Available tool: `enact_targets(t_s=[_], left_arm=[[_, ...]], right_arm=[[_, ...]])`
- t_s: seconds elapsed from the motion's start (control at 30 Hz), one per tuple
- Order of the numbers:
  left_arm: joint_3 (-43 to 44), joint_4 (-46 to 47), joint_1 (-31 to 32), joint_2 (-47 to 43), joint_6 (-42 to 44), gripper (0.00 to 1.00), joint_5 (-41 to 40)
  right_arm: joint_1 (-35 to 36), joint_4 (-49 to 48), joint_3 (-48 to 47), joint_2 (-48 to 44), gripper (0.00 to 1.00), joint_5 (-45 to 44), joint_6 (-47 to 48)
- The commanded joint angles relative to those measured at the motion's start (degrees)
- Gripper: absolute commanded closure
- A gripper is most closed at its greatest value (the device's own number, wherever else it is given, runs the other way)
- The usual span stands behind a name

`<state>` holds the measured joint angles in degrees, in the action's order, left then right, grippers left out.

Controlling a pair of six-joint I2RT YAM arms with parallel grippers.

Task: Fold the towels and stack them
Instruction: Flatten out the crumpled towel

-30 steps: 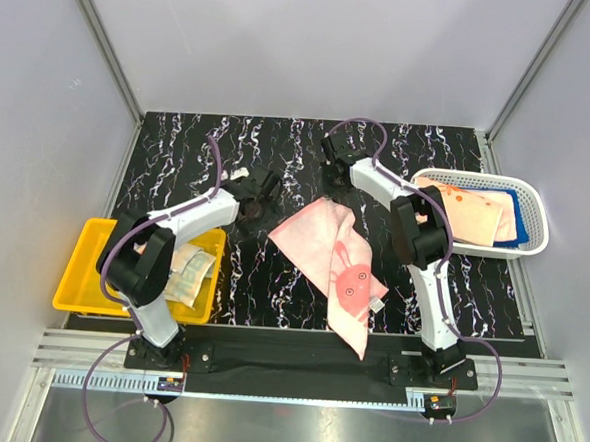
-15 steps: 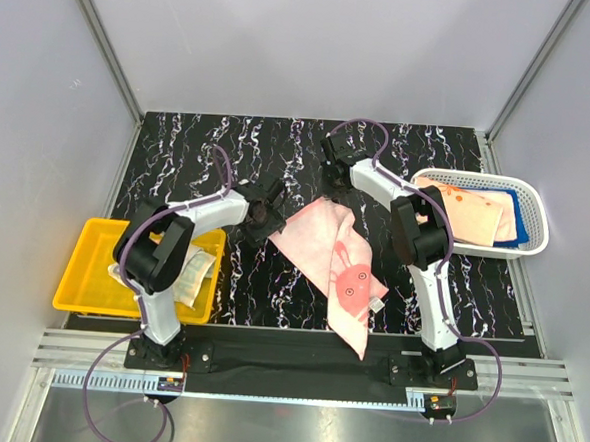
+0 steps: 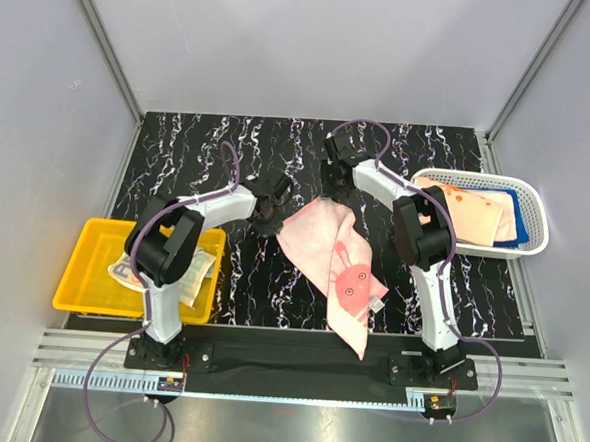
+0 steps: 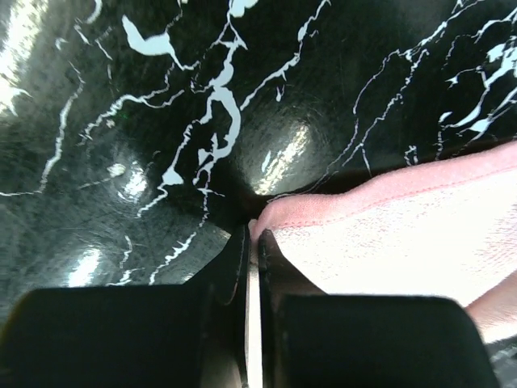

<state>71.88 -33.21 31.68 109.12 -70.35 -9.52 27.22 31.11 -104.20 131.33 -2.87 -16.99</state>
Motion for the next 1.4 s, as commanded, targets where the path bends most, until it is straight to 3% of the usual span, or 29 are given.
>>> enact_targets(t_s=[0.0,0.23,0.37,0.87,0.97,1.03,1.13,1.37], left_arm=[[2.8,-4.2,-0.1,2.3,4.3,1.00,-5.2],[4.3,-4.2,-0.9,2.5,8.6,1.00,-5.9],[5.6,-4.5,-1.4,2.9,10.8,1.00,-6.0],[10.1,-4.7,-3.7,6.1,17.3,1.00,-3.1],[10.7,-4.7,-4.1,6.5,18.2,1.00,-2.7],[11.2,-4.5,-4.3,6.5,19.0,1.00,-3.0],[12.1,-4.1,-4.4,5.7,21.8,1.00,-4.0],[14.3,-5.2,-4.3,-6.3,31.4,1.00,-7.5]], right_arm=[[-0.9,-1.8,-0.3,-2.9,0.54,2.4,2.3],[-0.9,-1.5,-2.9,-0.8,0.46,0.7,4.6],[-0.9,0.3,-6.6,1.4,0.47,0.4,5.8],[-0.8,0.3,-6.5,3.8,0.51,1.5,6.9],[-0.8,0.9,-6.8,5.0,0.57,0.7,6.8],[-0.8,1.0,-7.2,5.5,0.76,0.6,6.9],[-0.8,1.0,-6.9,4.6,0.97,-0.4,6.4],[-0.8,-3.8,2.9,-9.4,1.00,-3.5,3.4]])
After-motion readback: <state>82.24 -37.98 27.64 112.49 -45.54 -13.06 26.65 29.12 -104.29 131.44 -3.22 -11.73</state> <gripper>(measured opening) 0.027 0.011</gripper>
